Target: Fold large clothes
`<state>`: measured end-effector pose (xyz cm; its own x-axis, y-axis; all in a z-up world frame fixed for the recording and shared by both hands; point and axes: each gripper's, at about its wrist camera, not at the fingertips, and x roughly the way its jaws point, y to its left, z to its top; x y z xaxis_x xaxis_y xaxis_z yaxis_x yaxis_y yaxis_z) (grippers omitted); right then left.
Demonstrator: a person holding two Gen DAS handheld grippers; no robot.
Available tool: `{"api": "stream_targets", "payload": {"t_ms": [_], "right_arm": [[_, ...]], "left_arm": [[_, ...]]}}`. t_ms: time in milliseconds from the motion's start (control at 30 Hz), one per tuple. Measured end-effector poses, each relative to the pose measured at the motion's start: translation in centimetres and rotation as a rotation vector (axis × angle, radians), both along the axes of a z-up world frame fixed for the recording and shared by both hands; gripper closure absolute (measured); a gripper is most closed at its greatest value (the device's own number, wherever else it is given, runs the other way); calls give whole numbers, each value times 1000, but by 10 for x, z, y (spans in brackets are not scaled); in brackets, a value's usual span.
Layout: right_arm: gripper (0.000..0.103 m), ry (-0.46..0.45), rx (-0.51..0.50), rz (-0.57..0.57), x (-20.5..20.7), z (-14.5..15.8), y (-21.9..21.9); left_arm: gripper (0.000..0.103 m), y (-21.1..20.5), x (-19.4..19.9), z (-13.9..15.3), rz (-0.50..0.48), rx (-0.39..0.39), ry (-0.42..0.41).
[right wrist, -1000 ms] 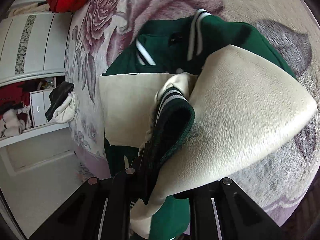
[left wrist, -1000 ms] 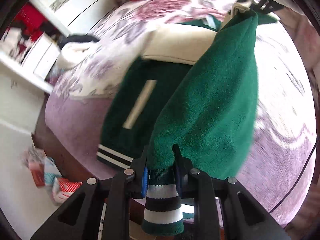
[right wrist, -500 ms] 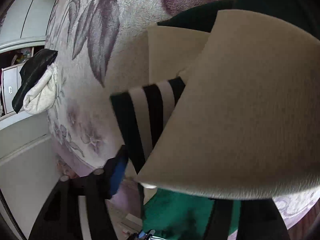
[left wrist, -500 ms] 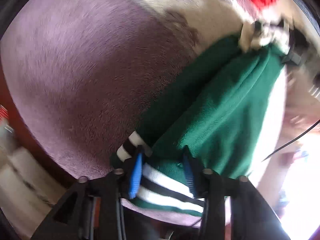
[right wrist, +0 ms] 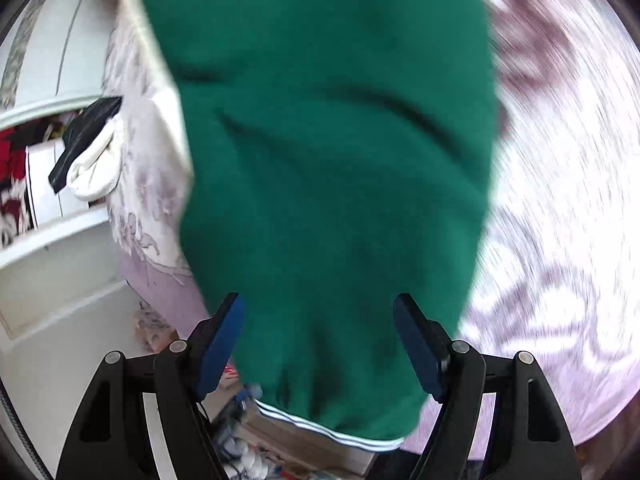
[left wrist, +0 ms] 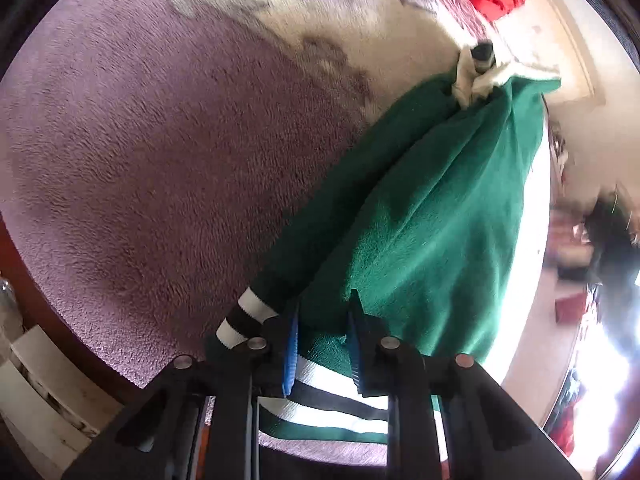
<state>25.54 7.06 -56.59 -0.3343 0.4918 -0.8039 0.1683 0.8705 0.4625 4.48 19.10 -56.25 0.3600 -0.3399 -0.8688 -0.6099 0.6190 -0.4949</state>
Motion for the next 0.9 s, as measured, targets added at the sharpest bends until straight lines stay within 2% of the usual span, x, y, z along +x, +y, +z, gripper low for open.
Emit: {"api": "stream_targets", "payload": {"t_ms": [67,167,233,267,333,500,533,600,633,667,767,800,833,867,900], "right_arm": [[25,31,-17,-43,-21,-16,-26],[25,71,-47,-73,-45,-41,-51],[25,86,-25,-95,-54,-50,-62],[25,83,-6,-98,-57,-52,-63],[25,99,33,-73,-72,-58,-59],[25,299,185,-22,-158,-88,-29],[25,305,225,-18,-175,-91,-23],[25,248,266,28,-195,-95,-8],[30,229,238,73,-205,-101,-1],[54,247,204,104,-220,-112,7],[66,305,173,178,-263,-129,19],[68,315,180,200,-273,-130,22],[76,347,185,205,-284,-133,23],[88,379,184,212,-291,-135,22],[88,390,180,202,-294,-135,17]], "left_arm": [[86,9,-9,5,51,5,-19],[86,18,-15,-9,84,-52,19],[85,17,-12,-8,94,-81,38],[85,17,-9,-3,80,-68,47],[84,17,-9,1,54,-42,73],[84,11,3,1,48,-14,122],[84,9,5,2,43,-5,128],[84,7,8,1,41,6,134],[84,7,9,1,41,7,136],[84,8,7,0,41,8,137],[84,9,9,-5,36,11,142],[84,9,9,-7,35,12,143],[83,9,9,-10,34,11,144],[83,11,7,-11,35,3,146],[82,12,8,-10,39,-8,150]]}}
